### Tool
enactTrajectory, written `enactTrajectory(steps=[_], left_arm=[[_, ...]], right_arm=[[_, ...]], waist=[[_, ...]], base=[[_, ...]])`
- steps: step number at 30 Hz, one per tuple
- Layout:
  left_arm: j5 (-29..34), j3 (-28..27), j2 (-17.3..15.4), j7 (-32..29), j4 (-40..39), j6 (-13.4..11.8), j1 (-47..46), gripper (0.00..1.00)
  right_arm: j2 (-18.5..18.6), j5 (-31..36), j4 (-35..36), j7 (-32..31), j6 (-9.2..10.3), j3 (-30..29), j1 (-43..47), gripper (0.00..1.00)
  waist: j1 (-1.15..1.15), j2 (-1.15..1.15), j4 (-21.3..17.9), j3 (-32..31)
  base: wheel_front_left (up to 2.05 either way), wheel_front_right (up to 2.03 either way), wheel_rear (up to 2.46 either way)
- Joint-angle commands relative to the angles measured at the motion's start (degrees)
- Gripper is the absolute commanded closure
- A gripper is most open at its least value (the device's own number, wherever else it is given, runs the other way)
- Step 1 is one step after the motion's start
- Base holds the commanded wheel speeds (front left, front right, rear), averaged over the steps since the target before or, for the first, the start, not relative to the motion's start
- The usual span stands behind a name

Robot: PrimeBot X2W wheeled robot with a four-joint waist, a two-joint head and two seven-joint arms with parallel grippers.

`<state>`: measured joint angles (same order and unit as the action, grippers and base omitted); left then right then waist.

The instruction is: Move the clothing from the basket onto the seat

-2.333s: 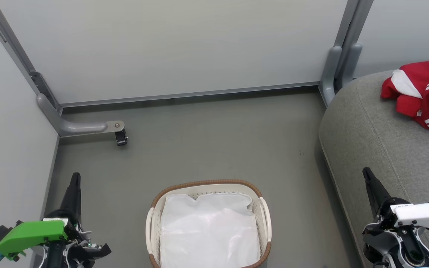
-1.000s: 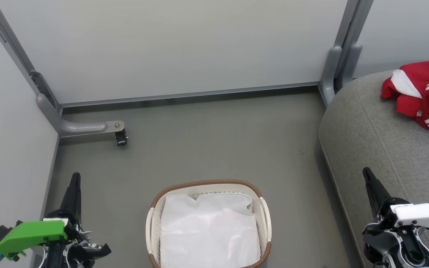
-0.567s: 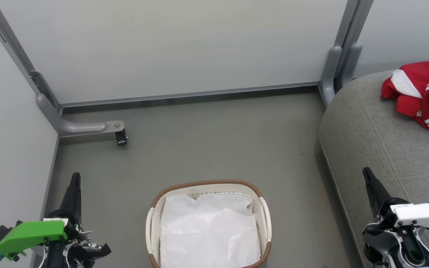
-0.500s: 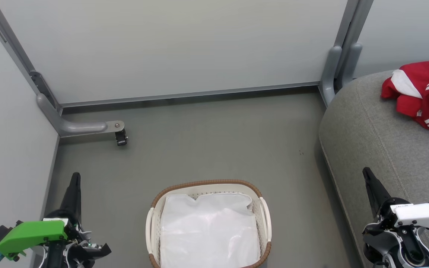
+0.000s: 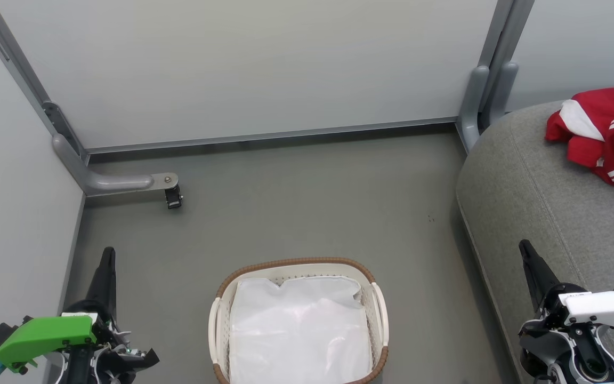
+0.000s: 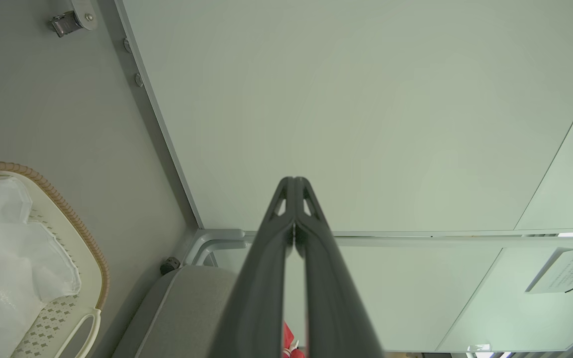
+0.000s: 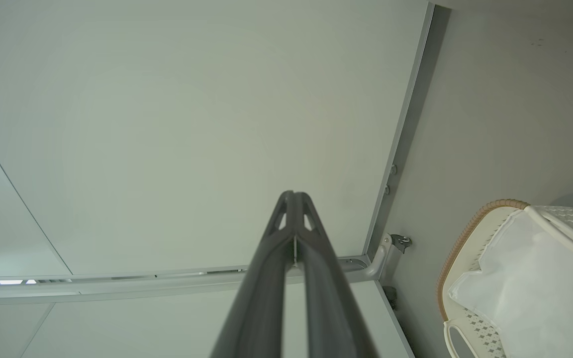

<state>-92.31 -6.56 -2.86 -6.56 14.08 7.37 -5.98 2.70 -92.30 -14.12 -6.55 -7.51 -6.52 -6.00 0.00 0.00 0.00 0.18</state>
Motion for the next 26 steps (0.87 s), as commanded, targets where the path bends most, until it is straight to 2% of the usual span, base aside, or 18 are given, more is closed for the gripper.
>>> enactTrajectory(steps=[1, 26], left_arm=[[-0.19, -0.09, -0.03, -0.14, -0.11, 0.27, -0.53, 1.0], [-0.2, -0.08, -0.03, -0.14, -0.11, 0.27, -0.53, 1.0]], right_arm=[[0.34, -0.23, 0.26, -0.14, 0.04, -0.11, -0.39, 1.0], [0.34, -0.23, 0.26, -0.14, 0.04, -0.11, -0.39, 1.0]], waist=[[0.0, 0.0, 0.0, 0.0], [0.0, 0.0, 0.0, 0.0]], base=[[0.0, 0.0, 0.0], [0.0, 0.0, 0.0]])
